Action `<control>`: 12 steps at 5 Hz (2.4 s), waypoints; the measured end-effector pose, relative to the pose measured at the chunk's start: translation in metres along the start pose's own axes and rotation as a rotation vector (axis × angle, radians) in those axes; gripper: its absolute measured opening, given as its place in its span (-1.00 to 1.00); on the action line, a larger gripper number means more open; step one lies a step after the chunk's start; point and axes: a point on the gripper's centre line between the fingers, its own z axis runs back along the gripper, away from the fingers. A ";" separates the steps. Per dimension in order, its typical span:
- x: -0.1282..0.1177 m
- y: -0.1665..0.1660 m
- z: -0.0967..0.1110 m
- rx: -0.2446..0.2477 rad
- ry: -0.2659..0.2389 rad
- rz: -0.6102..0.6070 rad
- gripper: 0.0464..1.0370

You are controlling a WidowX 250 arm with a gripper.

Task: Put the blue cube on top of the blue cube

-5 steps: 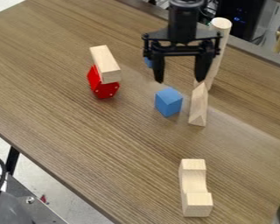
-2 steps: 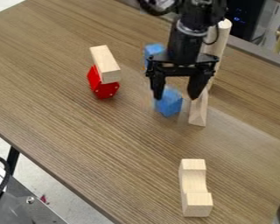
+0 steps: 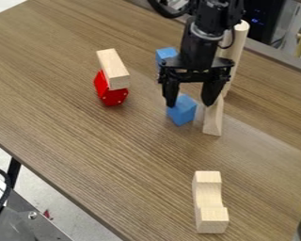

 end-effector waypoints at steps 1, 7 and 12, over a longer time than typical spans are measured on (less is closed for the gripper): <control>0.000 0.005 -0.006 -0.005 0.017 0.038 0.32; 0.061 -0.013 0.045 -0.155 -0.077 0.029 0.03; 0.106 -0.012 0.042 -0.151 -0.080 0.062 0.03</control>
